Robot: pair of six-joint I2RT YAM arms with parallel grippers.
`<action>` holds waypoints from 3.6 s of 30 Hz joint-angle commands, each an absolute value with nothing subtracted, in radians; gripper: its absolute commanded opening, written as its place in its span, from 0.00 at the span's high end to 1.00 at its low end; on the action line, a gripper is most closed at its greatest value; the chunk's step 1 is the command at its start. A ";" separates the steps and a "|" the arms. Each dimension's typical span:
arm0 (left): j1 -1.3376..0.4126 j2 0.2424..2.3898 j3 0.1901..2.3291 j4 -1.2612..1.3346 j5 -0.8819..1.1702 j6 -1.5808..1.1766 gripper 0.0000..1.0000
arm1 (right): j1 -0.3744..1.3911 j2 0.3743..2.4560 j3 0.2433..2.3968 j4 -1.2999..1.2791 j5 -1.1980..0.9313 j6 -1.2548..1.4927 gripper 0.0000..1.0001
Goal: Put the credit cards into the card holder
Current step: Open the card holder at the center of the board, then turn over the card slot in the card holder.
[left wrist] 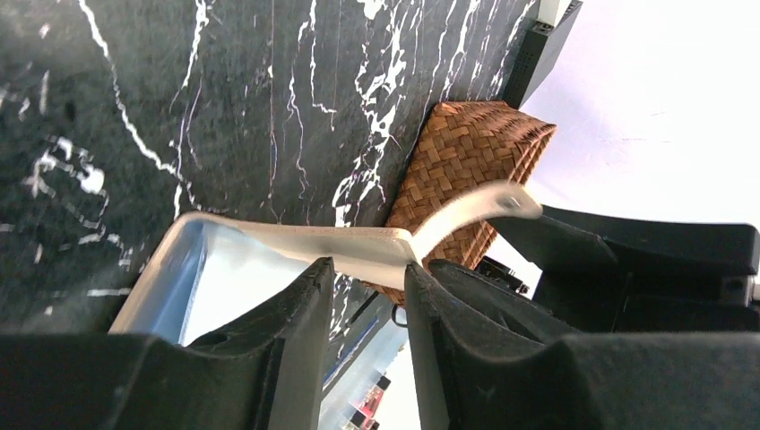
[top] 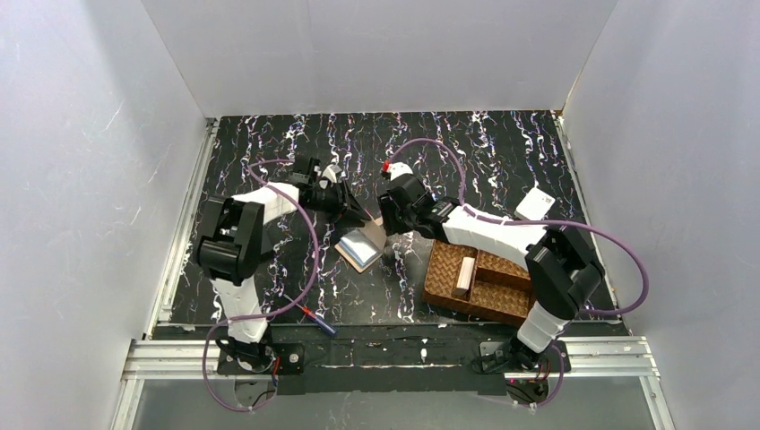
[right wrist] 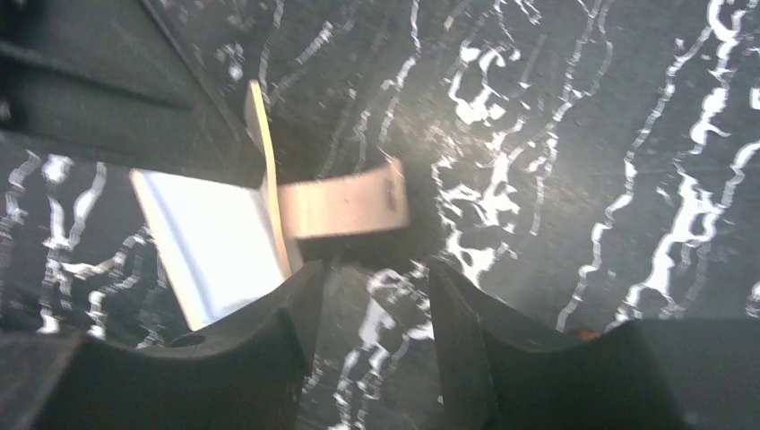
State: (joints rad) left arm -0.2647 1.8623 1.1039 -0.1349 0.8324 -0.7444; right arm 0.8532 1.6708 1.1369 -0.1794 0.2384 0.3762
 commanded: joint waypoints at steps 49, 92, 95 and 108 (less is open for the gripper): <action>-0.208 1.891 1.264 -0.412 0.736 -0.520 0.37 | 0.976 1.818 1.022 0.111 0.252 0.288 0.70; -0.240 1.535 0.642 -0.132 0.584 -0.693 0.78 | 0.922 1.696 1.181 -0.212 0.111 0.338 0.21; -0.240 1.552 0.644 -0.133 0.589 -0.691 0.80 | 1.005 1.708 1.276 -0.267 0.201 0.285 0.18; -0.240 1.565 0.657 -0.178 0.585 -0.686 0.83 | 1.041 1.871 1.361 -0.181 0.119 0.290 0.35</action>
